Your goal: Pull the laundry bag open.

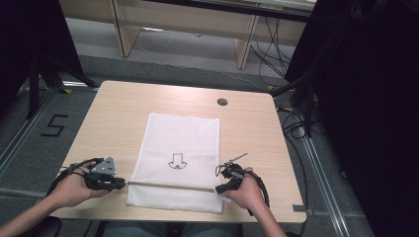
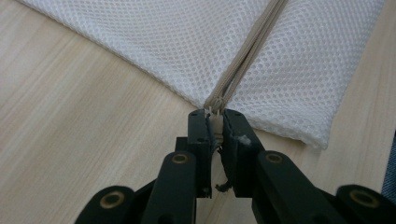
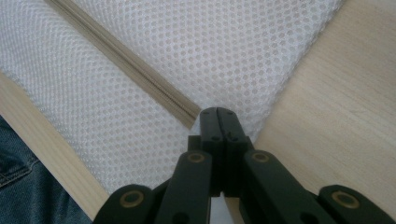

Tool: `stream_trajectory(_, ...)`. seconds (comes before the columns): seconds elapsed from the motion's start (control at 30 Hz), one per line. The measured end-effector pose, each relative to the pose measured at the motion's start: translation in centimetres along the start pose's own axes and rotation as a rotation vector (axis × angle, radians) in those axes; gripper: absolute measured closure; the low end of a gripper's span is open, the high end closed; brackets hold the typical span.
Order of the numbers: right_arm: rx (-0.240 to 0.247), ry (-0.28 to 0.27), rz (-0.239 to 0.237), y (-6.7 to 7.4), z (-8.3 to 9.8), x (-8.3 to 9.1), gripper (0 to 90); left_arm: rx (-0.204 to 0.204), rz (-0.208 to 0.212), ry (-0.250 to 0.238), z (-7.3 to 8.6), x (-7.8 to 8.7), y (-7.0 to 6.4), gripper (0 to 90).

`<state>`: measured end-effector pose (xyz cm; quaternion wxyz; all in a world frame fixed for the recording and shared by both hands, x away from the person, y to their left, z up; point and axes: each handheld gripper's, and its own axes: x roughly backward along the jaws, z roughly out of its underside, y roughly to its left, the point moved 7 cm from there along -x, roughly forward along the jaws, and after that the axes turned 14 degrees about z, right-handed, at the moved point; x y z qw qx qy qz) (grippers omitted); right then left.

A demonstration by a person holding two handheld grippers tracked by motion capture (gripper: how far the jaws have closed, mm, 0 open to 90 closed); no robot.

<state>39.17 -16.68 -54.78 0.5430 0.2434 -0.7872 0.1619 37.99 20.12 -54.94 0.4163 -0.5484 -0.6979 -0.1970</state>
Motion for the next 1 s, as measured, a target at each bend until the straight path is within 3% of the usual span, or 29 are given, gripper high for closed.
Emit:
stream_trajectory(0.03,-0.003,0.0,-0.001,0.0,0.0,0.0,90.0,-0.012,-0.002,0.006,0.0,0.0,0.1,81.7)
stream_trajectory(0.13,0.0,-0.003,-0.004,0.0,0.0,0.0,90.0,0.036,0.0,-0.045,-0.2,-0.4,-0.2,81.7)
stream_trajectory(0.2,-0.002,0.0,-0.005,0.0,0.0,0.0,90.0,-0.008,0.006,0.001,0.1,0.0,0.0,81.5)
stream_trajectory(0.23,0.0,-0.003,-0.005,0.0,0.0,0.0,90.0,0.026,0.008,-0.053,-0.2,-0.2,-0.2,81.4)
stream_trajectory(0.27,0.006,0.0,-0.003,0.0,0.0,0.0,90.0,0.03,0.003,-0.072,-0.3,-0.1,0.0,81.3)
stream_trajectory(0.3,-0.005,0.008,0.009,0.1,0.0,0.0,90.0,0.062,0.01,-0.106,-0.4,-0.1,-0.1,80.8)
stream_trajectory(0.37,0.005,0.019,0.03,0.2,0.0,0.1,90.0,0.038,0.002,-0.088,-0.2,0.3,0.2,78.6)
stream_trajectory(0.4,0.023,0.014,0.03,0.2,-0.1,0.0,90.0,0.073,0.018,-0.151,-0.7,0.2,-0.1,75.3)
stream_trajectory(0.43,0.02,0.009,0.034,0.3,-0.1,0.1,90.0,0.06,0.009,-0.166,-0.9,0.6,0.0,71.8)
stream_trajectory(0.47,0.007,0.008,0.029,0.4,0.0,0.1,89.1,0.073,0.004,-0.226,-1.4,0.8,-0.1,68.4)
stream_trajectory(0.5,0.007,0.01,0.024,0.3,0.0,0.2,87.4,0.061,-0.019,-0.265,-1.9,1.2,0.0,64.5)
stream_trajectory(0.57,-0.011,0.011,-0.002,0.4,-0.1,0.3,77.3,0.074,-0.041,-0.381,-2.9,1.9,0.1,56.4)
stream_trajectory(0.6,-0.017,0.016,-0.018,0.6,-0.1,0.4,73.5,0.077,-0.044,-0.416,-3.3,2.3,0.3,53.2)
stream_trajectory(0.7,0.027,-0.002,0.017,0.8,-0.3,0.6,68.6,0.158,-0.025,-0.54,-4.4,2.6,0.7,45.6)
stream_trajectory(0.77,0.018,-0.029,0.027,1.2,-0.8,1.0,66.3,0.188,0.006,-0.57,-4.8,2.3,0.6,42.2)
stream_trajectory(0.83,0.04,-0.069,0.043,1.2,-1.2,1.4,63.4,0.18,0.009,-0.554,-5.0,1.8,0.4,39.1)
stream_trajectory(0.9,0.046,-0.105,0.064,1.1,-1.6,1.5,60.3,0.161,0.002,-0.532,-5.0,1.6,0.4,37.8)
stream_trajectory(1.0,0.047,-0.126,0.073,0.8,-1.8,1.5,58.5,0.189,-0.023,-0.547,-4.7,1.9,0.8,37.8)
